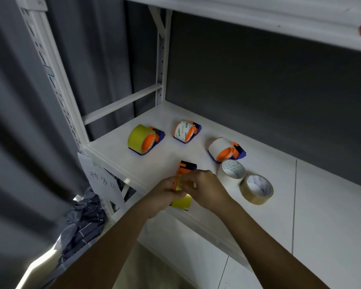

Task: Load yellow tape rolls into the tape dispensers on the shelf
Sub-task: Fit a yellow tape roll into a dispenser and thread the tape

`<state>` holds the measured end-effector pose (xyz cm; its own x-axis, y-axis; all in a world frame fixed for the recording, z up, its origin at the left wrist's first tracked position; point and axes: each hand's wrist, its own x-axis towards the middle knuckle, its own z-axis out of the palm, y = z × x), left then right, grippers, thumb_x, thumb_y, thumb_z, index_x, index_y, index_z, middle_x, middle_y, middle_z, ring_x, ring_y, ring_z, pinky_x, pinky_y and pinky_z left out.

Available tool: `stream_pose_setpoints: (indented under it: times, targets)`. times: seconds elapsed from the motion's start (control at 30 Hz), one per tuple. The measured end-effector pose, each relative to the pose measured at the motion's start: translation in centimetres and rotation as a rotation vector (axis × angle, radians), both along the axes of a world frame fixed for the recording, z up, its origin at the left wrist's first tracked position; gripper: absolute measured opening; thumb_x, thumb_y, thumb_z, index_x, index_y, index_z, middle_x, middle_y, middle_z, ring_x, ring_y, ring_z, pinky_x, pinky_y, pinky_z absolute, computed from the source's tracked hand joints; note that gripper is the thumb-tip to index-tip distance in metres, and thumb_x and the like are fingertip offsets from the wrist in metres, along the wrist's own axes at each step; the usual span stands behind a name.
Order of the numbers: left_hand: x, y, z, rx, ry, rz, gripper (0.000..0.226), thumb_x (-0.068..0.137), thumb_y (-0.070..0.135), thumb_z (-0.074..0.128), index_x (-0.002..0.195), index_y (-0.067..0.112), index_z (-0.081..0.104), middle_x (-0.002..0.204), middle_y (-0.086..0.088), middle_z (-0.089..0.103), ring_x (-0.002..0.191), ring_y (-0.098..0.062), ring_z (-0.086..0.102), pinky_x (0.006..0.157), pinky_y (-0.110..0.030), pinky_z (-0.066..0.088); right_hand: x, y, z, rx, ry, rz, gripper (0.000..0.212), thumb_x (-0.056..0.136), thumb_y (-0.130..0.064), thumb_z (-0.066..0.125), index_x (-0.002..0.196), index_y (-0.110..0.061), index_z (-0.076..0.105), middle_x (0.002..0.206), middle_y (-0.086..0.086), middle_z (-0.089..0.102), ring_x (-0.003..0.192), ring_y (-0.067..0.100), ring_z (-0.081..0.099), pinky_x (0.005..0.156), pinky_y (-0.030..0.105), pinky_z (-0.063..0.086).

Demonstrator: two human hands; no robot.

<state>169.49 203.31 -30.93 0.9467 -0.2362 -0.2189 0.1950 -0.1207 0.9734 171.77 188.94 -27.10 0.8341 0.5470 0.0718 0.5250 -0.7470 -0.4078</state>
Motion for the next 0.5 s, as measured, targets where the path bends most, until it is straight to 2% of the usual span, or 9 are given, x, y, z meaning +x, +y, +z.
stream_pose_setpoints:
  times: [0.1,0.23,0.27,0.37,0.43,0.5]
  targets:
    - [0.2,0.0,-0.3,-0.001,-0.001,0.006,0.038,0.09,0.002,0.055,0.098,0.039,0.058,0.097,0.018,0.064,0.094,0.004,0.058,0.076,-0.014,0.045,-0.2,0.9,-0.2,-0.072,-0.075,-0.049,0.023,0.092,-0.025,0.052,0.097,-0.012,0.07,0.099,0.008,0.064,0.088,0.022,0.059,0.076,0.034,0.045]
    - [0.3,0.1,-0.6,-0.005,-0.006,0.004,0.031,0.091,0.008,0.056,0.094,0.039,0.057,0.087,0.024,0.063,0.077,0.017,0.059,0.058,-0.003,0.044,0.0,1.1,-0.5,-0.127,-0.15,-0.091,0.026,0.094,-0.025,0.045,0.097,-0.011,0.067,0.102,0.005,0.062,0.087,0.021,0.059,0.069,0.029,0.04]
    - [0.3,0.1,-0.6,-0.001,-0.008,0.004,0.031,0.091,0.009,0.056,0.094,0.039,0.057,0.088,0.025,0.062,0.079,0.015,0.059,0.059,-0.005,0.045,0.1,1.2,-0.6,-0.146,-0.169,-0.103,0.027,0.095,-0.024,0.043,0.096,-0.009,0.066,0.101,0.007,0.061,0.086,0.022,0.059,0.065,0.029,0.036]
    - [0.4,-0.2,-0.7,-0.002,-0.018,0.008,0.031,0.091,0.01,0.056,0.098,0.04,0.055,0.099,0.02,0.061,0.095,0.005,0.054,0.077,-0.016,0.044,0.6,1.5,-0.7,-0.148,-0.214,-0.148,0.026,0.094,-0.02,0.042,0.085,-0.005,0.062,0.091,0.011,0.061,0.078,0.026,0.058,0.06,0.028,0.028]
    - [0.4,-0.2,-0.8,-0.025,-0.012,0.022,0.031,0.091,0.01,0.056,0.099,0.039,0.056,0.102,0.018,0.062,0.095,0.005,0.056,0.075,-0.013,0.045,1.3,1.2,-0.4,-0.076,-0.161,-0.126,0.027,0.093,-0.019,0.047,0.081,-0.002,0.064,0.084,0.011,0.066,0.076,0.026,0.059,0.062,0.032,0.039]
    - [0.3,-0.2,-1.0,-0.04,-0.004,0.035,0.03,0.091,0.009,0.056,0.106,0.034,0.056,0.108,0.012,0.064,0.099,0.001,0.057,0.078,-0.013,0.045,1.5,0.3,0.3,0.024,-0.062,-0.06,0.025,0.092,-0.019,0.052,0.086,-0.003,0.07,0.085,0.011,0.07,0.078,0.025,0.062,0.071,0.039,0.047]
